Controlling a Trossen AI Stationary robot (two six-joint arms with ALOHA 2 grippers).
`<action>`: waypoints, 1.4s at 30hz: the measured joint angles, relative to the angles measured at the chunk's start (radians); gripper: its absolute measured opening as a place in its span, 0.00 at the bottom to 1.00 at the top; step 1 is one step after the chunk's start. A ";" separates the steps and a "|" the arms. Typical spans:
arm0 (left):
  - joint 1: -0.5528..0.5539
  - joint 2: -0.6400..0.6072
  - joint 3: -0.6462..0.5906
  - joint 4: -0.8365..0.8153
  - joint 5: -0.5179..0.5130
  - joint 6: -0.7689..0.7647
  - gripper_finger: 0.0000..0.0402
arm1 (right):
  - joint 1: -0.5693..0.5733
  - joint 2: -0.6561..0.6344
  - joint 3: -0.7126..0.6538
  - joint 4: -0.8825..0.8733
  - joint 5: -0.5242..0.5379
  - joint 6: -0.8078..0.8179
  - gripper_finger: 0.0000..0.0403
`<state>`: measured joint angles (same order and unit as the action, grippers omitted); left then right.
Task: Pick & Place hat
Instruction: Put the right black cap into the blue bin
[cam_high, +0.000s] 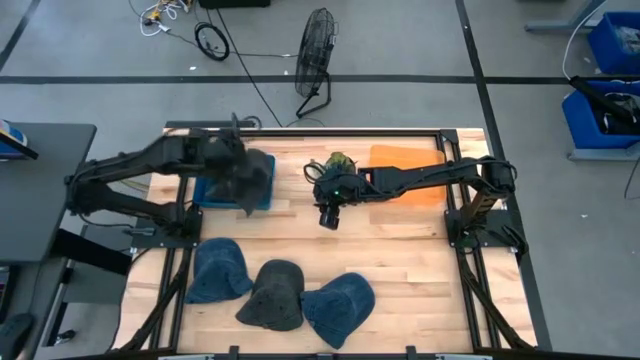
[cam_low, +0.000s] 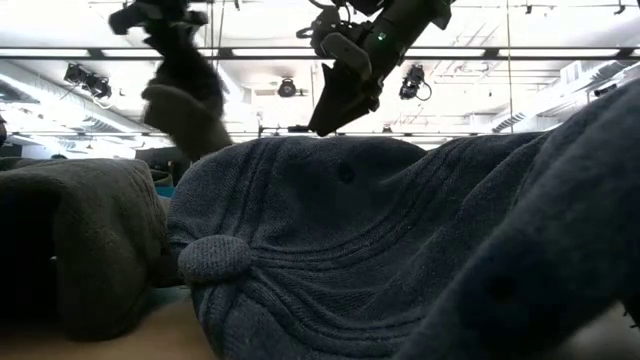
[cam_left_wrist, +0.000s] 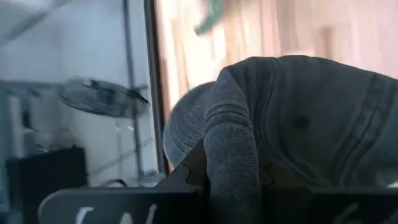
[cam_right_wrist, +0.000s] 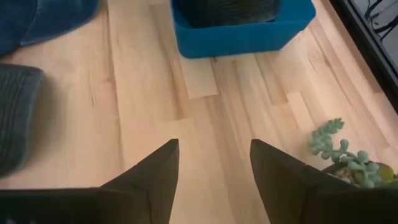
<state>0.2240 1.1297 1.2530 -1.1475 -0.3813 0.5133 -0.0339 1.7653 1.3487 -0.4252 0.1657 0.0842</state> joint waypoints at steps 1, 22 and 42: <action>0.035 -0.008 0.000 -0.024 0.028 0.019 0.09 | 0.002 0.000 0.000 0.000 -0.001 0.002 0.50; 0.621 0.154 -0.001 -0.039 0.594 0.508 0.09 | 0.005 0.000 0.000 -0.095 0.001 0.009 0.51; 0.645 0.435 0.000 0.066 0.459 0.335 0.28 | 0.005 0.000 0.000 -0.097 0.002 0.012 0.51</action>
<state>0.8694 1.5650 1.2527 -1.0812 0.0775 0.8486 -0.0288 1.7653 1.3487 -0.5217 0.1680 0.0959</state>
